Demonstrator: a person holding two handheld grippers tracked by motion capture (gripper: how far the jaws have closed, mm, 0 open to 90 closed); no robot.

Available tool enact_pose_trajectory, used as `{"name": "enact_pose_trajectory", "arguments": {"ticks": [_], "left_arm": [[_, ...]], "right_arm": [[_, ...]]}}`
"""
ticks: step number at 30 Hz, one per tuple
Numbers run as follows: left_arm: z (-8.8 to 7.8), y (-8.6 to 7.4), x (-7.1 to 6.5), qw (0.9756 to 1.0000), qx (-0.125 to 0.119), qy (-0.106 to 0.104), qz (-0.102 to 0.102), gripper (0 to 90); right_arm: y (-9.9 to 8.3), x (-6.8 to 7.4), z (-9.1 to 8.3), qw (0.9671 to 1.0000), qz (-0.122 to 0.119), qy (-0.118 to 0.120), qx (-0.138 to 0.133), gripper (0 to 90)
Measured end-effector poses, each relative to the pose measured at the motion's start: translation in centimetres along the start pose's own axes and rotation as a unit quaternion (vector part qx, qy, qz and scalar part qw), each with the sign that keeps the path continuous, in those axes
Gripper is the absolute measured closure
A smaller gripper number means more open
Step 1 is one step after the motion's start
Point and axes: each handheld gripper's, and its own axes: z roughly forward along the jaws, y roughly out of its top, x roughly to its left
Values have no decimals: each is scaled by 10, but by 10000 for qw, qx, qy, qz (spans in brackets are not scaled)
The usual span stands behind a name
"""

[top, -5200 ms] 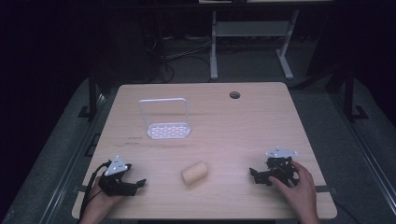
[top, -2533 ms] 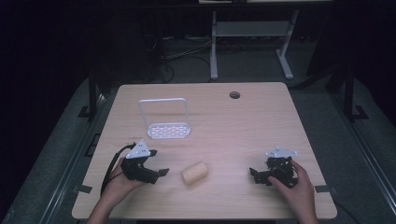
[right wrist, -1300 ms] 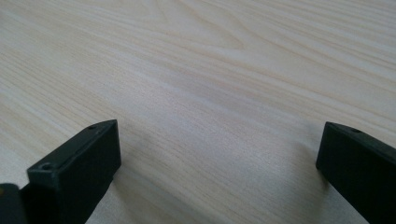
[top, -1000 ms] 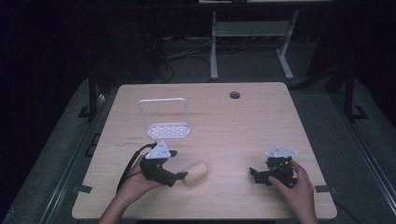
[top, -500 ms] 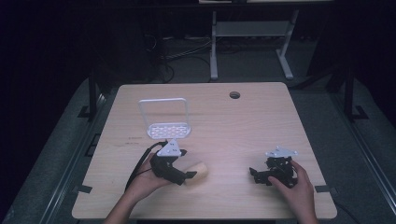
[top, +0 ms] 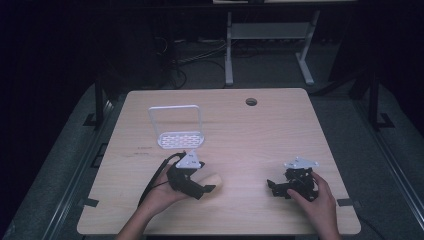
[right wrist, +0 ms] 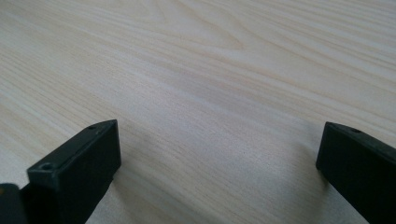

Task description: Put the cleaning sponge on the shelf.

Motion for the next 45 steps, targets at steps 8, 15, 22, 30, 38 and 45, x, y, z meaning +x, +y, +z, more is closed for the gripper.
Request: {"name": "enact_pose_trajectory", "arguments": {"ticks": [8, 15, 22, 30, 38, 45], "left_arm": [[10, -1, -5, 9998, 214, -9, 45, 138], [19, -3, -8, 9989, 456, 0, 88, 141], [26, -4, -9, 9978, 647, 70, 116, 142], [31, -6, -9, 9953, 925, 216, 166, 143], [34, -8, -8, 9945, 1016, 241, 30, 152], [34, -8, -7, 9949, 984, 227, -22, 212]], "right_arm": [[0, 0, 0, 10000, -2, 1, 0, 0], [0, 0, 0, 10000, -1, 0, -1, 0], [0, 0, 0, 10000, 0, 0, -1, 0], [0, 0, 0, 10000, -2, 0, -1, 0], [0, 0, 0, 10000, -1, 1, -1, 0], [0, 0, 0, 10000, -1, -1, -1, 0]]}}
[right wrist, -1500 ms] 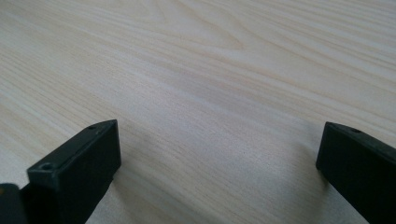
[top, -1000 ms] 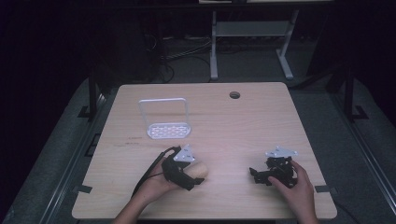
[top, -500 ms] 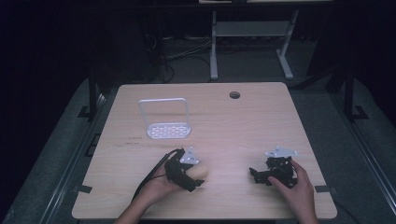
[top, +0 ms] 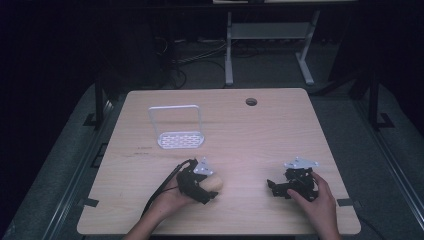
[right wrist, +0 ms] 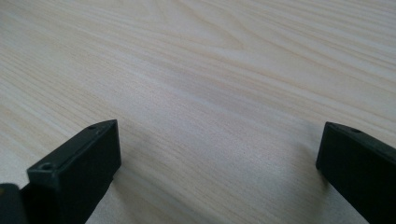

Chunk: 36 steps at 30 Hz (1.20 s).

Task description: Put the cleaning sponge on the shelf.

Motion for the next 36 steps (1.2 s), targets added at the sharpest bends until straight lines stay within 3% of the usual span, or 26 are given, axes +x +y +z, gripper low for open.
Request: {"name": "enact_pose_trajectory", "arguments": {"ticks": [19, 36], "left_arm": [[-1, 0, 1, 9998, 33, -189, -72, 399], [-8, 0, 5, 9997, -82, -204, -111, 414]], "right_arm": [[0, 0, 0, 10000, 0, 1, 0, 0], [0, 0, 0, 10000, 1, 0, 4, 0]]}}
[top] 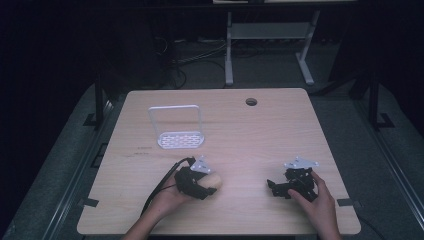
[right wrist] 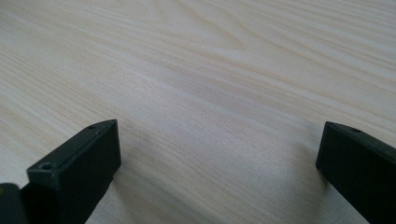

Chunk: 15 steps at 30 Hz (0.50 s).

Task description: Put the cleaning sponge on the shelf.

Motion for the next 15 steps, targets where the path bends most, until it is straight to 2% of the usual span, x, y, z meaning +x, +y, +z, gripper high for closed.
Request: {"name": "enact_pose_trajectory", "arguments": {"ticks": [13, 15], "left_arm": [[-11, 0, 5, 9999, -152, -14, -62, 415], [-14, 0, 8, 9999, -164, -24, -11, 415]], "right_arm": [[0, 0, 0, 10000, -22, 17, -1, 0], [0, 0, 0, 10000, -22, 17, -3, 0]]}}
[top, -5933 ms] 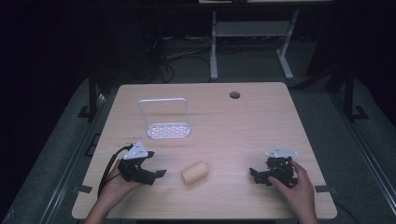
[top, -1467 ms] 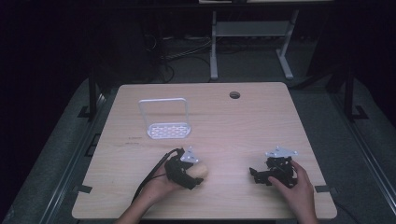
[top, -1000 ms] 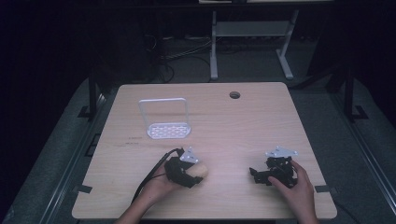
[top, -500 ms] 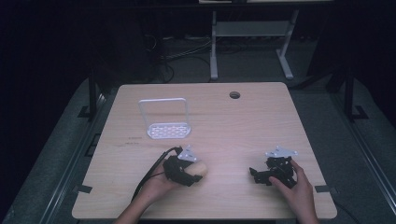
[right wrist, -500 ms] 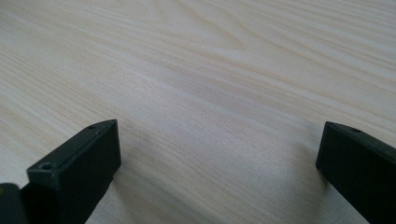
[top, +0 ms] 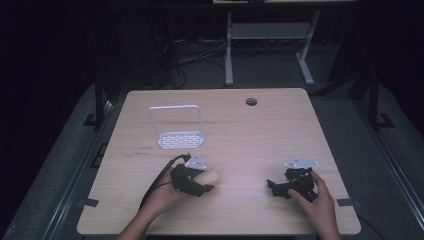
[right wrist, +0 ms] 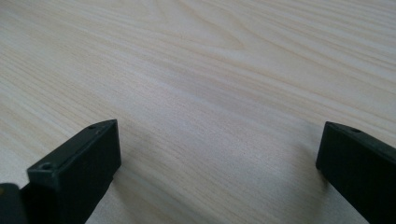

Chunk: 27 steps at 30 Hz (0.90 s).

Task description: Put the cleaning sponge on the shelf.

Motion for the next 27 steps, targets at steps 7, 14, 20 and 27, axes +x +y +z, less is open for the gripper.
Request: {"name": "enact_pose_trajectory", "arguments": {"ticks": [7, 14, 20, 27], "left_arm": [[-9, 2, 10, 10000, -80, -6, -1, 416], [-16, 6, 19, 9999, -137, 37, 36, 416], [-20, 9, 25, 9998, -165, 88, 40, 416], [-22, 11, 34, 9997, -165, 176, 35, 416]], "right_arm": [[0, 0, 0, 10000, 1, 1, 0, 0], [0, 0, 0, 10000, 0, 0, 0, 0], [0, 0, 0, 10000, 2, 0, 1, 0], [0, 0, 0, 10000, 1, 1, 0, 0]]}}
